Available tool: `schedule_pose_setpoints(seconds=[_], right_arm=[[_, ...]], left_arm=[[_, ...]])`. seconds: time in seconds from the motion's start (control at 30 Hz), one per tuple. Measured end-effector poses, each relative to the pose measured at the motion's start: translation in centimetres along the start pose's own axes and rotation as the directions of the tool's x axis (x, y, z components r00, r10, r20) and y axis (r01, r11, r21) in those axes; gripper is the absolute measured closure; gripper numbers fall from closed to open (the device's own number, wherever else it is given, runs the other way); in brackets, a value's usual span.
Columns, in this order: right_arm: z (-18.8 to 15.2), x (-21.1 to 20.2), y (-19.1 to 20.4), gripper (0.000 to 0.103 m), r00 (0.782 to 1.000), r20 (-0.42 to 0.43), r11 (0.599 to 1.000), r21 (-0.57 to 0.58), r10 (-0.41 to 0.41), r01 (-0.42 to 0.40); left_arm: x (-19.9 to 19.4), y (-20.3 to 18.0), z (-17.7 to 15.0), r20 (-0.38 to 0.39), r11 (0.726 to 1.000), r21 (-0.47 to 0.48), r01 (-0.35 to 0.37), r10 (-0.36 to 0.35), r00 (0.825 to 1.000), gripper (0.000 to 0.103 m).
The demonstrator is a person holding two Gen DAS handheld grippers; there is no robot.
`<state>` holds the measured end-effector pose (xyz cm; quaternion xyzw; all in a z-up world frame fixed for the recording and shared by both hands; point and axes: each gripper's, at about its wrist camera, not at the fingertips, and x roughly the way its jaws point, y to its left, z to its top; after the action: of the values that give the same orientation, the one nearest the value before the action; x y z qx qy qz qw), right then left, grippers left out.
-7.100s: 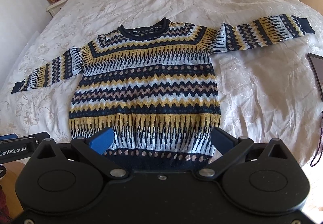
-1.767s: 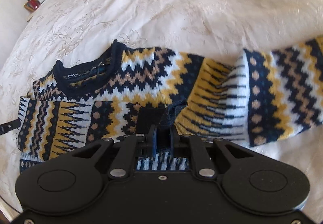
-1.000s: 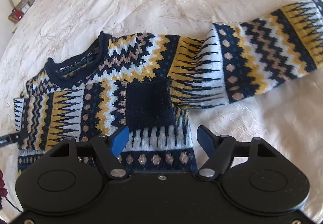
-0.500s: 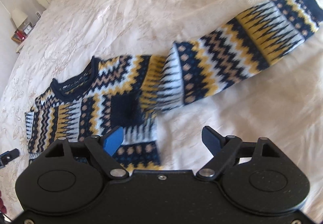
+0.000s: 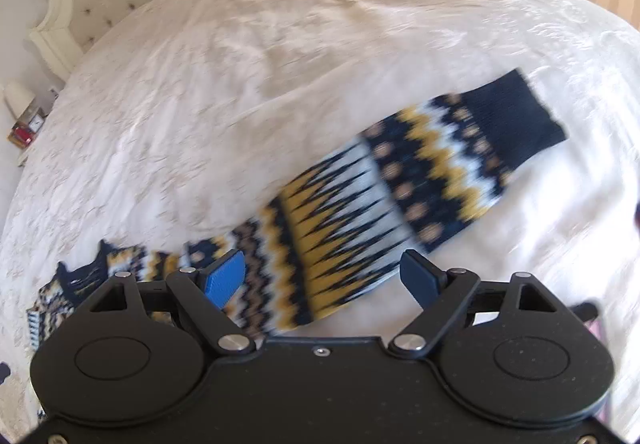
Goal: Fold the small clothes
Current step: 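Grasp the navy cuff of the other sleeve with the right gripper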
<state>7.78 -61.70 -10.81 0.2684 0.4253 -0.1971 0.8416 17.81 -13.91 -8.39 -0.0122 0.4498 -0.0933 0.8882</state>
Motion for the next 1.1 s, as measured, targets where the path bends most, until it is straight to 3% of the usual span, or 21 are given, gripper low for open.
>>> schedule_pose_setpoints(seconds=[0.27,0.47,0.53,0.63,0.67,0.87,1.1], right_arm=[[2.0,2.3,-6.9,0.017,0.999,-0.026,0.993,0.114,-0.041,0.043],[2.5,3.0,-9.0,0.016,0.998,0.057,0.963,0.268,0.007,-0.022],[2.5,3.0,-9.6,0.027,0.997,0.071,0.95,0.31,-0.003,-0.019],[2.6,2.4,-9.7,0.072,0.997,0.072,0.953,0.303,-0.035,0.012],[2.6,2.0,-9.6,0.091,0.997,0.069,0.956,0.295,-0.033,0.011],[2.8,-2.1,-6.5,0.091,0.992,0.105,0.991,0.125,-0.064,0.051],[2.6,-7.5,-2.4,0.091,0.981,0.189,0.997,0.074,-0.045,0.032]], left_arm=[[-0.1,-2.2,-1.4,-0.038,0.995,0.01,-0.097,0.098,0.994,0.022],[0.5,-1.5,-1.7,-0.08,0.992,0.009,-0.128,0.128,0.989,0.022],[0.7,-1.2,-1.7,-0.094,0.991,0.004,-0.134,0.134,0.987,0.022],[1.0,-0.7,-1.8,-0.103,0.991,0.007,-0.133,0.133,0.986,0.022],[1.2,-0.6,-1.8,-0.107,0.991,0.011,-0.132,0.132,0.985,0.022],[1.8,0.1,-1.4,-0.117,0.994,0.031,-0.107,0.11,0.987,0.022],[2.3,1.9,-0.7,-0.116,0.998,0.027,-0.062,0.065,0.991,0.022]])
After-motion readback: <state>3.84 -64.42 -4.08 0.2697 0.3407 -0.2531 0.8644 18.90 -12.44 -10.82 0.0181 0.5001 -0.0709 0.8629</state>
